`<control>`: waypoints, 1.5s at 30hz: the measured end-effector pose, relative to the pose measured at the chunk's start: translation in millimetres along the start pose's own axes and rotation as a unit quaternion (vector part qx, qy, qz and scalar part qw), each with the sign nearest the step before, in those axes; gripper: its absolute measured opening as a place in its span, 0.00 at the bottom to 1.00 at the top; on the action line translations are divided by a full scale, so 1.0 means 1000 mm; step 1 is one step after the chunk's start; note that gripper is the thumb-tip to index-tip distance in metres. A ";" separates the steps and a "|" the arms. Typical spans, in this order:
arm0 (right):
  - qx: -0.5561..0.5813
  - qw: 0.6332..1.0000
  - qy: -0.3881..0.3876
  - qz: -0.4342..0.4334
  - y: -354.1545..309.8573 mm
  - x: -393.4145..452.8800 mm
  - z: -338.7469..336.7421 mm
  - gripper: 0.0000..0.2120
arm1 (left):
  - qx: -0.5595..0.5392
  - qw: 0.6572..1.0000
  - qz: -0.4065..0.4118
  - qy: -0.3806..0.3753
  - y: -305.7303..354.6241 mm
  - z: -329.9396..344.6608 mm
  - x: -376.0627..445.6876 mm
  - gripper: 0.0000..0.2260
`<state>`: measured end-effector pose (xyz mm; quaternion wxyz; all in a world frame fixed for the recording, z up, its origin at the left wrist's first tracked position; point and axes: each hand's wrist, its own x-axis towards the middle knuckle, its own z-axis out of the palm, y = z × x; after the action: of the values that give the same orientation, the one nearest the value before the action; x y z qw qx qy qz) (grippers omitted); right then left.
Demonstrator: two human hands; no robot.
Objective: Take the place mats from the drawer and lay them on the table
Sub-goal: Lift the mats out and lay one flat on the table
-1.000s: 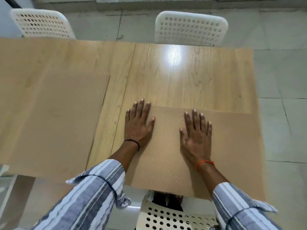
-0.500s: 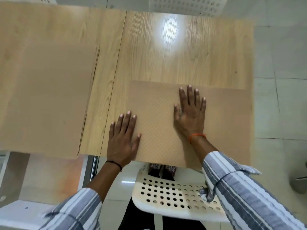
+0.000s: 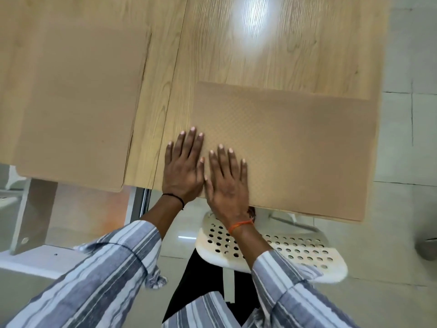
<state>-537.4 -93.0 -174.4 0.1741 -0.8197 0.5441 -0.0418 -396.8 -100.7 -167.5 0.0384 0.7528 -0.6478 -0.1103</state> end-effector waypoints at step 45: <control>-0.004 0.995 0.027 0.094 0.217 0.048 -0.085 0.31 | 0.009 0.983 0.139 -0.120 0.180 -0.025 0.053 0.21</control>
<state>-730.0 -232.5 -172.7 0.1594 -0.7642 0.6234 -0.0455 -557.9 -183.3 -113.2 -0.0316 0.6368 -0.7472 -0.1876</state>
